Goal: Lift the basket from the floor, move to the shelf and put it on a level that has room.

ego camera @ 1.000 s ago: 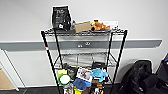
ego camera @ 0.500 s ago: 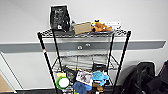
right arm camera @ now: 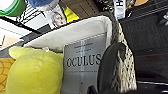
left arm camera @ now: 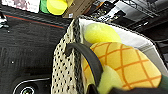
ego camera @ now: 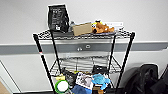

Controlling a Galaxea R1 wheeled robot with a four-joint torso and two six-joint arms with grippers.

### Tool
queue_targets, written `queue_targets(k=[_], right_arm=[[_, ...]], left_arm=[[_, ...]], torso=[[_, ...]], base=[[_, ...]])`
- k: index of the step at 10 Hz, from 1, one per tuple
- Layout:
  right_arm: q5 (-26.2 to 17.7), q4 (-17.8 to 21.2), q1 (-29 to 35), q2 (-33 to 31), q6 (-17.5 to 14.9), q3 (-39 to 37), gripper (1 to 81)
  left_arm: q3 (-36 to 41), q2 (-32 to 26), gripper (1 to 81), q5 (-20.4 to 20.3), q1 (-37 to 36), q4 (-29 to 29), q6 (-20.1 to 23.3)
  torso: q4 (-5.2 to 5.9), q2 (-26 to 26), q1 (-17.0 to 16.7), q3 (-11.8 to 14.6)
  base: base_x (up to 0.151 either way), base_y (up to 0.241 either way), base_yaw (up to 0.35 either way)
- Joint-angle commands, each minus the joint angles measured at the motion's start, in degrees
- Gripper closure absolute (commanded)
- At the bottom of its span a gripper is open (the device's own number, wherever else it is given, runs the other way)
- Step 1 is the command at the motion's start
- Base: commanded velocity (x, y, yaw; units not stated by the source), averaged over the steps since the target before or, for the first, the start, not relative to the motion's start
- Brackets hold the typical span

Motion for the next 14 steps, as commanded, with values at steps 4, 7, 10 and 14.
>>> queue_targets(k=[4, 7, 10, 14], right_arm=[[-2.0, 1.0, 6.7, 0.2, 0.4, 2.6, 81.1], [-2.0, 1.0, 6.7, 0.3, 0.4, 2.6, 81.1], [-2.1, 1.0, 6.8, 0.2, 0.4, 2.7, 81.1], [-2.0, 1.0, 8.2, -4.9, 0.7, 12.8, 81.1]], left_arm=[[2.4, -0.1, 81.1, 1.3, -6.6, -0.1, 0.0], [2.4, -0.1, 81.1, 1.3, -6.6, -0.1, 0.0], [3.1, -0.3, 81.1, 1.3, -6.6, 0.3, 0.0], [10.9, -4.7, 81.1, 1.1, -7.9, 0.2, -0.2]], torso=[[0.0, 0.0, 0.0, 0.0], [0.0, 0.0, 0.0, 0.0], [0.0, 0.0, 0.0, 0.0], [0.0, 0.0, 0.0, 0.0]], base=[[0.117, 0.0, 0.0], [0.114, 0.0, 0.0], [0.0, 0.0, 0.0], [0.0, 0.0, 0.0]])
